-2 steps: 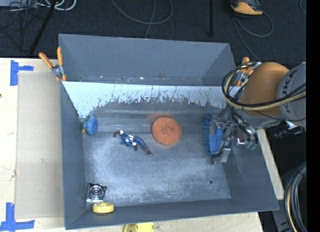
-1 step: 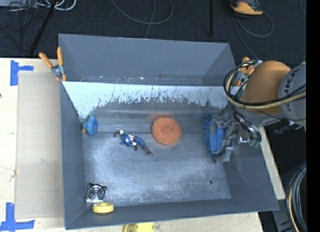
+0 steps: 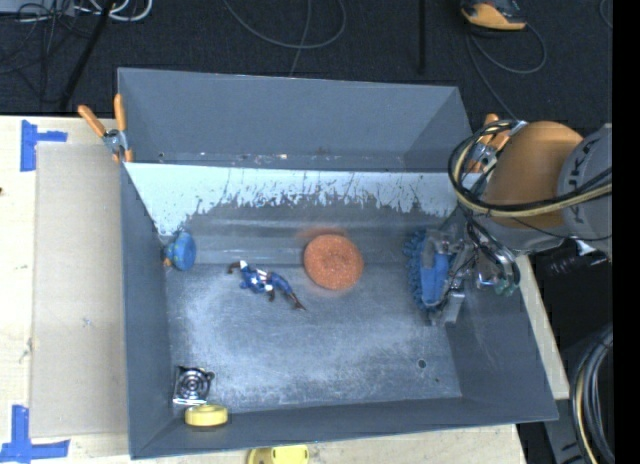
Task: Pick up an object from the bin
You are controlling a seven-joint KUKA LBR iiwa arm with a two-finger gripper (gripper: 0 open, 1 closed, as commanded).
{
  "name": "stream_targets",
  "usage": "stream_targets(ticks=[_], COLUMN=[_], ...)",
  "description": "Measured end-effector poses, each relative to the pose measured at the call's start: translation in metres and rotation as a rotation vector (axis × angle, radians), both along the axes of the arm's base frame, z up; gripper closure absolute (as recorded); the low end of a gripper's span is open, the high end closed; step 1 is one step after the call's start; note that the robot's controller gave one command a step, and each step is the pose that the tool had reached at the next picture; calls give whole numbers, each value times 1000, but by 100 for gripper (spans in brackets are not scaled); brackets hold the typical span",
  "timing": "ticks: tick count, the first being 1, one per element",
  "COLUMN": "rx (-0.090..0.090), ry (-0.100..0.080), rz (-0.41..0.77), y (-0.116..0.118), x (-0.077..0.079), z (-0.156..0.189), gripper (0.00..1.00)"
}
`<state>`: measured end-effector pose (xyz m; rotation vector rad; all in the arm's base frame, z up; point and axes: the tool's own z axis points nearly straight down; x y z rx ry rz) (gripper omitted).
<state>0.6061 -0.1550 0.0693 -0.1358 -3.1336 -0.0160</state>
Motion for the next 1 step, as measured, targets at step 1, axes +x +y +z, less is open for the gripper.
stream_targets(ticks=[1], rx=[-4], ry=[-1], rz=[41], y=[1], x=[0], z=[0], gripper=[0])
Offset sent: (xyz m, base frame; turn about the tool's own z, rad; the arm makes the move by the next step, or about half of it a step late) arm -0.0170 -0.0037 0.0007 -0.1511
